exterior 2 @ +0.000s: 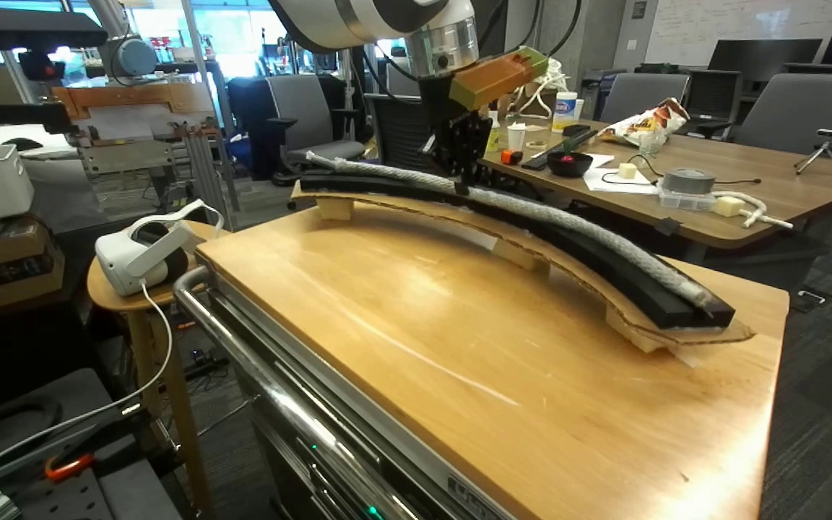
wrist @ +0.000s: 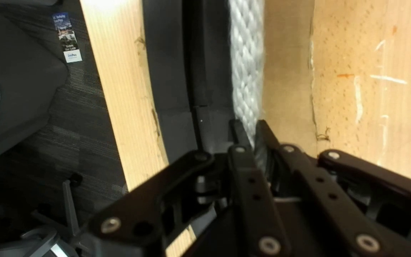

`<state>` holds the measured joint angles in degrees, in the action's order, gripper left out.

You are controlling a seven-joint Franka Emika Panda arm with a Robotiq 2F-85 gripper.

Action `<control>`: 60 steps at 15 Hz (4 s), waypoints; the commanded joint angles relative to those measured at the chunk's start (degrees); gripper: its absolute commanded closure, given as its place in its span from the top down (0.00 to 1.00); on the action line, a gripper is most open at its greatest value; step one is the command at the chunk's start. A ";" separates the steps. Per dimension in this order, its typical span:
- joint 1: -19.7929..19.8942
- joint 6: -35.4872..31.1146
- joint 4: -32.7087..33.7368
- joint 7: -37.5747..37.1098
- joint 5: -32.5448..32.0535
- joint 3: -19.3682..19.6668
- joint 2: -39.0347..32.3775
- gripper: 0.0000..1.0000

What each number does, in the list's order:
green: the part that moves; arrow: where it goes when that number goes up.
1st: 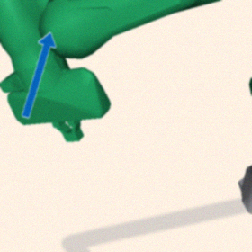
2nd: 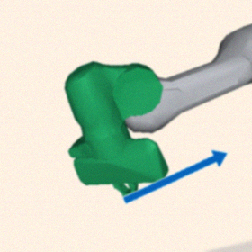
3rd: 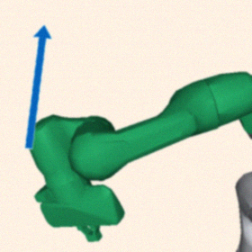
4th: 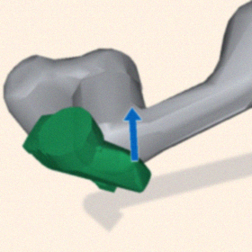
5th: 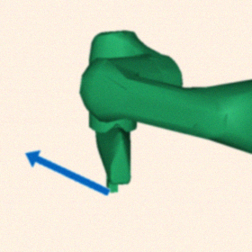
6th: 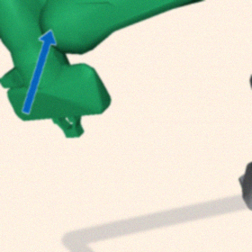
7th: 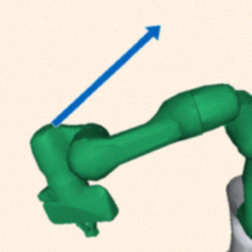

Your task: Place the white rope on the curved black board

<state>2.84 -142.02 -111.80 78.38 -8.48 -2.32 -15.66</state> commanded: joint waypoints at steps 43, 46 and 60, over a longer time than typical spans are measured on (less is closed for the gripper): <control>5.75 3.23 -0.63 37.97 17.77 -7.66 3.83 1.00; 3.59 14.57 2.79 43.98 21.35 -7.80 4.02 1.00; 0.67 5.62 0.10 33.60 16.97 -1.77 5.44 0.56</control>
<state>3.62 -135.03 -110.32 113.89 8.23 -4.75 -11.77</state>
